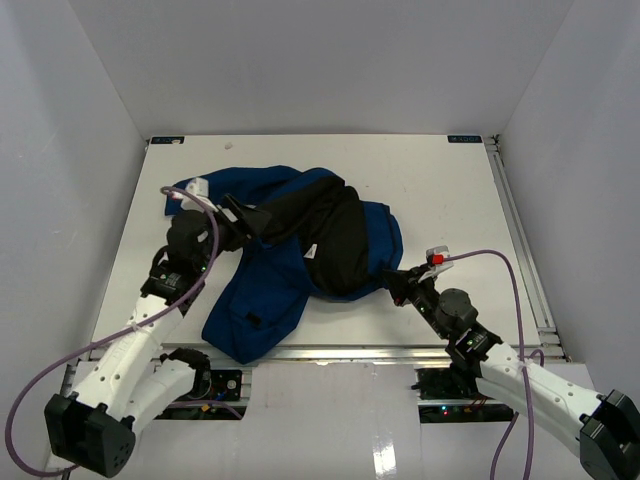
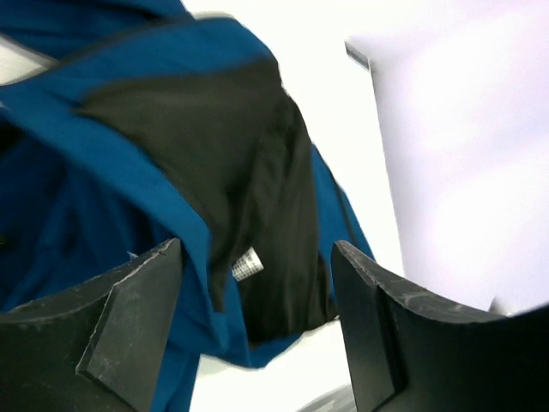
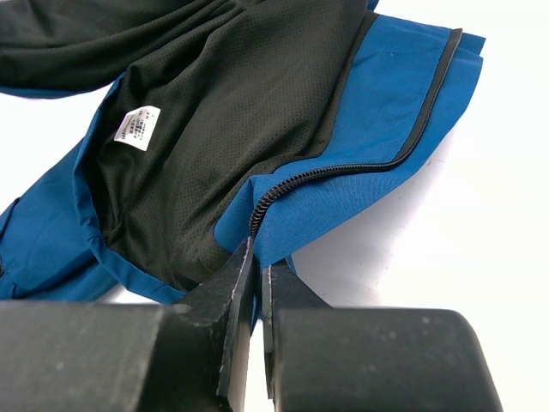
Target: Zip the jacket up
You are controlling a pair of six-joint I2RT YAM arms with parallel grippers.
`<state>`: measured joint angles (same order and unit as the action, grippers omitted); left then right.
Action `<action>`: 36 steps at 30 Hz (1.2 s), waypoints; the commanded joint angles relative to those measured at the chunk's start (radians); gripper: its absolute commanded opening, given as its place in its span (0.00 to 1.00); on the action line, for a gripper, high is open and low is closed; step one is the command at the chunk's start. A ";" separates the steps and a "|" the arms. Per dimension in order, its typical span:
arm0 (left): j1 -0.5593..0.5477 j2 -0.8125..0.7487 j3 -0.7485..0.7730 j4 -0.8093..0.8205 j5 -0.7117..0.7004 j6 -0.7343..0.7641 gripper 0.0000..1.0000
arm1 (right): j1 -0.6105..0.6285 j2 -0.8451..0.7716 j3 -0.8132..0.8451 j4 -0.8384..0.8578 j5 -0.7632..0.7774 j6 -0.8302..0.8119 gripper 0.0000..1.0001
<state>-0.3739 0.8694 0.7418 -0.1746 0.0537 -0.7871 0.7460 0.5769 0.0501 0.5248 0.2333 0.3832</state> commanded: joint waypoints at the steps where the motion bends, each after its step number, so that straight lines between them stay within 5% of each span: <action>1: 0.221 -0.011 0.010 0.042 0.173 -0.161 0.80 | -0.005 -0.015 0.038 0.014 0.011 -0.018 0.08; 6: 0.297 0.011 -0.081 0.158 0.378 -0.177 0.78 | -0.004 -0.006 0.044 0.014 0.009 -0.020 0.08; 12: 0.360 0.084 -0.092 0.117 0.316 -0.145 0.78 | -0.005 -0.008 0.049 0.014 -0.001 -0.017 0.08; 16: 0.515 0.228 -0.151 0.362 0.585 -0.257 0.78 | -0.005 -0.025 0.045 0.004 -0.002 -0.017 0.08; 19: 0.557 0.350 -0.185 0.531 0.647 -0.317 0.78 | -0.005 -0.038 0.039 0.000 0.003 -0.018 0.08; 36: 0.515 0.683 -0.167 0.744 0.603 -0.395 0.77 | -0.005 0.018 -0.023 0.112 0.023 -0.018 0.08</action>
<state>0.1681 1.4565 0.5751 0.4552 0.6422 -1.1352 0.7456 0.5841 0.0502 0.5505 0.2325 0.3779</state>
